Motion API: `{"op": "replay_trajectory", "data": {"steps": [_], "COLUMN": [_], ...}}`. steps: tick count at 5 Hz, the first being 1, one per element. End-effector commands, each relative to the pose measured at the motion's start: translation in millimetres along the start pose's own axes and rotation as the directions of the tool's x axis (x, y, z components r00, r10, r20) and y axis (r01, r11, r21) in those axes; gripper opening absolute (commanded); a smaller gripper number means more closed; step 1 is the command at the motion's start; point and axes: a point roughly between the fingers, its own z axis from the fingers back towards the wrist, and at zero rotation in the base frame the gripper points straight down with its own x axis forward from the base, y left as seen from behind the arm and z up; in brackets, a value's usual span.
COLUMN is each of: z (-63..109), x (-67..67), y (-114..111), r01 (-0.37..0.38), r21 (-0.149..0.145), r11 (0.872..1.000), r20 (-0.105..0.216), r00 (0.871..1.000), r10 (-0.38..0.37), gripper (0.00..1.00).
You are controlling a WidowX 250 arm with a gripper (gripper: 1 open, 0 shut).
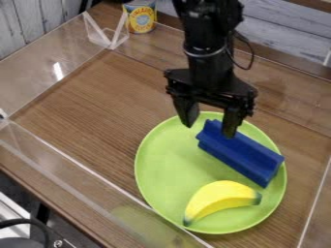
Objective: Put the banana in the green plate
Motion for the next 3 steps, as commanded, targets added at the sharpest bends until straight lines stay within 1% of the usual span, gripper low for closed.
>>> {"op": "replay_trajectory", "data": {"steps": [1,3], "z": [0.9,-7.5], "x": [8.4,13.3], "y": [-3.0,-3.8], "r01": [0.007,0.015], "r21": [-0.006,-0.007], "r11": [1.000,1.000], "r20": [0.035,0.034], "r00": [0.999,0.999], "r10": [-0.007,-0.015], "gripper": [1.00,1.00]}}
